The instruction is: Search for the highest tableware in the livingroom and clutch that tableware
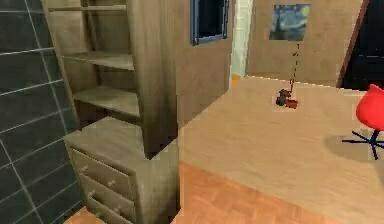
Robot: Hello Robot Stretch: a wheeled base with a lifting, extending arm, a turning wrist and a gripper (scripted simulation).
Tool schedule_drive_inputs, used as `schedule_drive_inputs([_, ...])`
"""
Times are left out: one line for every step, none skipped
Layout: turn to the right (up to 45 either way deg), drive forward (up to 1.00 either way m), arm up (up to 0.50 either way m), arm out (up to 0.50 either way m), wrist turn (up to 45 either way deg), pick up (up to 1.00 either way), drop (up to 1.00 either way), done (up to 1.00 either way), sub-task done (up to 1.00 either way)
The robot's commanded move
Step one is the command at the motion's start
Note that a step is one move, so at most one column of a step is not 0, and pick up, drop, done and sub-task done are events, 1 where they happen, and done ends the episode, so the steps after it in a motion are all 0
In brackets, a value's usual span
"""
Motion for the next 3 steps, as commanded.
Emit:
schedule_drive_inputs([42.0, 0.0, 0.0, 0.0, 0.0, 0.0, 0.0, 0.0, 0.0])
schedule_drive_inputs([0.0, 1.0, 0.0, 0.0, 0.0, 0.0, 0.0, 0.0, 0.0])
schedule_drive_inputs([3.0, 0.0, 0.0, 0.0, 0.0, 0.0, 0.0, 0.0, 0.0])
